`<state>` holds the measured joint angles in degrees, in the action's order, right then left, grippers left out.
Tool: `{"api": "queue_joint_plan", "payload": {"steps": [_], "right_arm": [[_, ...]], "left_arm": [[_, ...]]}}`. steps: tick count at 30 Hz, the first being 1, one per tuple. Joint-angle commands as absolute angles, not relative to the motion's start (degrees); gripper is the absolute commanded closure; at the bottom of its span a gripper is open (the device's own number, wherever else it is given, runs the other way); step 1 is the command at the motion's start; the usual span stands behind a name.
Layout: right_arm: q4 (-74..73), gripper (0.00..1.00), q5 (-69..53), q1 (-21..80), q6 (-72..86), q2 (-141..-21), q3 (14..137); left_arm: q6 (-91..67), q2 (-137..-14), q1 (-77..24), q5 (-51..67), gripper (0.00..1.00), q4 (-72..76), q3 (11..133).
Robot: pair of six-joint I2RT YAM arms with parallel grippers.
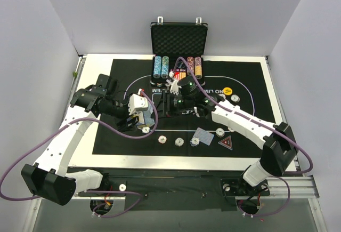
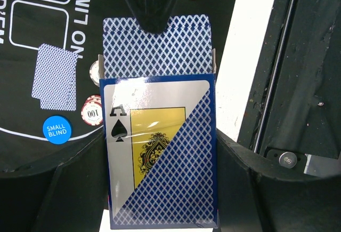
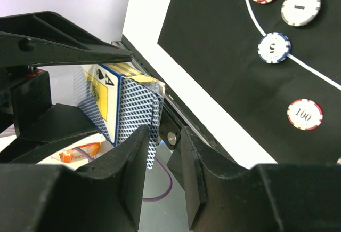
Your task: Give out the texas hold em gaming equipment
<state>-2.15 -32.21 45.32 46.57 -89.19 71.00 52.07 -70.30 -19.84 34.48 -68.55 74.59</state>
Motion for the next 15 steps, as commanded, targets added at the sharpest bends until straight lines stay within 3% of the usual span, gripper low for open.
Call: {"api": "queue_joint_plan", "payload": {"steps": [1,5,8,12,15], "right_arm": [[-3.51,0.75,-31.46,44.21,46.05,-86.14,68.73],[-4.39,0.76,-31.12,43.42,45.97,-84.91,68.12],[-4.48,0.67,-30.76,42.36,45.97,-83.06,68.12],[-5.1,0.63,-30.15,41.49,46.4,-80.42,69.08],[-4.05,0.52,-30.23,41.83,47.28,-79.19,69.35]], "left_arm": [[51.86,-68.73,-20.13,37.79,1.0,-66.45,76.9],[51.77,-68.64,-20.13,37.71,1.0,-66.18,76.82],[51.77,-68.56,-20.13,37.53,1.0,-66.18,76.55],[51.77,-68.38,-20.13,37.53,1.0,-66.1,76.38],[51.77,-68.47,-20.13,37.62,1.0,-66.18,76.29]]}}
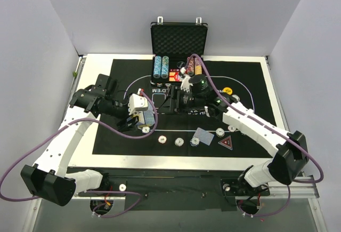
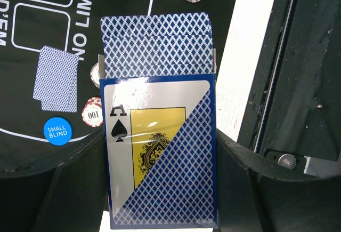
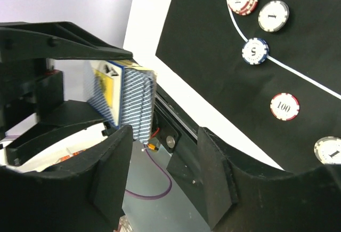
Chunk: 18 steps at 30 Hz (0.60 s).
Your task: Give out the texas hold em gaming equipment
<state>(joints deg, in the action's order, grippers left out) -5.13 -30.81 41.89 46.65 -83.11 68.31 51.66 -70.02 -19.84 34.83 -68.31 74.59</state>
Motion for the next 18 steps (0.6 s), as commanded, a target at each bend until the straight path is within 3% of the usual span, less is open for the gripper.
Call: {"api": "queue_joint_plan", "payload": {"steps": [1,4,8,13,18], "right_arm": [[-2.82,0.49,-30.32,42.01,47.55,-79.19,69.35],[-2.72,0.4,-30.67,44.11,47.64,-81.55,71.01],[-1.85,0.39,-31.29,46.4,47.46,-85.68,72.42],[-0.88,0.41,-32.34,47.55,47.81,-89.38,73.91],[-0.53,0.49,-33.31,47.55,48.07,-90.35,74.8]], "left_arm": [[51.77,-68.47,-20.13,37.53,1.0,-66.18,76.38],[51.68,-68.55,-20.13,37.53,1.0,-66.18,76.46],[51.42,-68.82,-20.13,37.88,1.0,-66.18,76.9],[51.33,-68.82,-20.13,37.88,1.0,-66.18,77.43],[51.33,-68.91,-20.13,38.06,1.0,-66.27,77.96]]}}
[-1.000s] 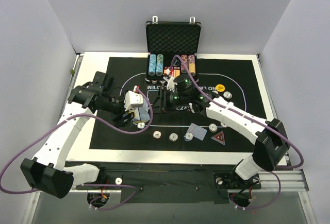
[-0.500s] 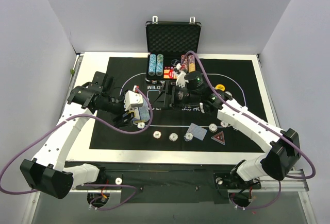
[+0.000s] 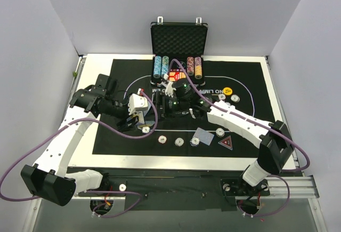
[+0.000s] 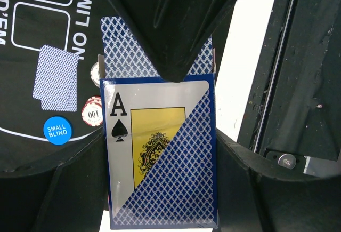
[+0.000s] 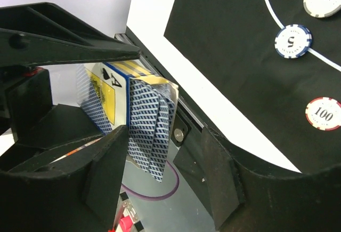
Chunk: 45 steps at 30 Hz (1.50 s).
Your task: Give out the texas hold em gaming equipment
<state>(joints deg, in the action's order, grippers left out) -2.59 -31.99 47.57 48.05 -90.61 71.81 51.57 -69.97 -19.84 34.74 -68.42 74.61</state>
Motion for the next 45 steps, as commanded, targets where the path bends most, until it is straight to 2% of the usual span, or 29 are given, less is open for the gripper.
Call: {"api": "queue_joint_plan", "payload": {"steps": [1,6,20,24,27,31,37,45], "right_arm": [[-0.53,0.51,-33.48,47.46,48.25,-90.35,74.71],[3.77,0.6,-34.45,47.02,49.66,-89.83,72.96],[13.88,0.7,-37.18,44.48,56.16,-88.16,65.66],[14.15,0.78,-37.18,44.47,56.25,-87.89,65.04],[13.71,0.89,-37.0,44.21,55.99,-87.54,64.69],[12.83,0.92,-36.65,43.6,55.2,-86.31,63.11],[10.56,0.92,-36.04,42.98,53.62,-84.64,62.22],[5.28,0.77,-34.72,42.28,50.36,-83.32,63.54]], "left_arm": [[51.33,-68.91,-20.21,38.14,1.0,-66.27,77.96],[51.33,-68.64,-20.13,38.23,1.0,-66.27,77.78],[50.8,-68.47,-20.21,38.76,1.0,-66.18,78.05],[50.89,-68.38,-20.21,38.85,1.0,-66.18,78.13],[50.8,-68.38,-20.13,38.93,1.0,-66.18,78.13],[50.71,-68.29,-20.21,38.85,1.0,-66.18,78.13],[50.8,-68.2,-20.21,38.85,1.0,-66.27,78.05],[50.8,-67.85,-20.21,39.11,1.0,-66.27,77.87]]}}
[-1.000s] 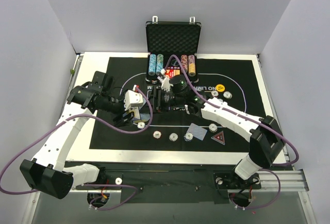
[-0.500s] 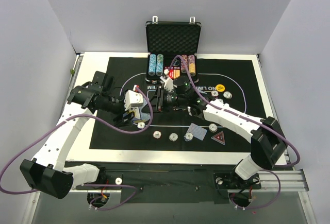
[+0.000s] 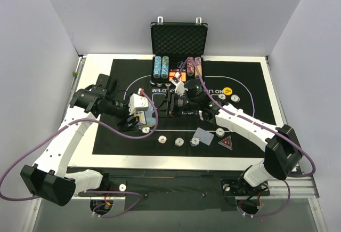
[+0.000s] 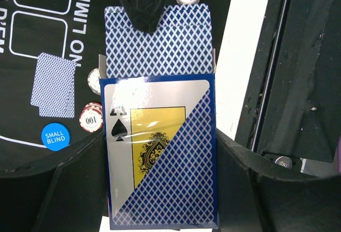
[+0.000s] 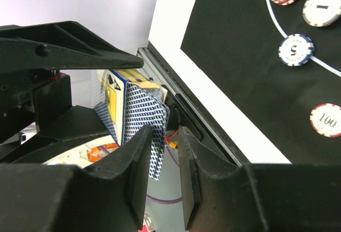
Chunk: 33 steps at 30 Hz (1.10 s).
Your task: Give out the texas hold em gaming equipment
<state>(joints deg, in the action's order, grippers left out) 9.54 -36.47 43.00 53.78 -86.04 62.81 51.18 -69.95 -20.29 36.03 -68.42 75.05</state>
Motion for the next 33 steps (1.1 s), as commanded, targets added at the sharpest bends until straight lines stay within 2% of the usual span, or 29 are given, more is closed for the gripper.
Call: {"api": "queue_joint_plan", "payload": {"steps": [1,8,17,21,33], "right_arm": [[4.84,0.74,-34.63,42.28,50.19,-83.32,63.54],[3.43,0.65,-34.1,41.84,49.49,-81.74,63.54],[-1.67,0.64,-32.26,40.25,47.55,-78.23,64.34],[-1.58,0.61,-31.47,41.21,47.64,-77.08,65.74],[-5.1,0.55,-30.5,46.49,44.47,-84.81,71.45]], "left_arm": [[50.8,-67.85,-20.21,39.11,1.0,-66.27,77.78],[50.63,-67.68,-20.21,39.46,1.0,-65.92,77.61],[50.1,-67.59,-20.13,39.55,1.0,-65.83,77.7],[50.36,-67.5,-20.21,39.46,1.0,-66.01,77.52],[50.36,-67.85,-20.21,39.38,1.0,-66.09,78.05]]}}
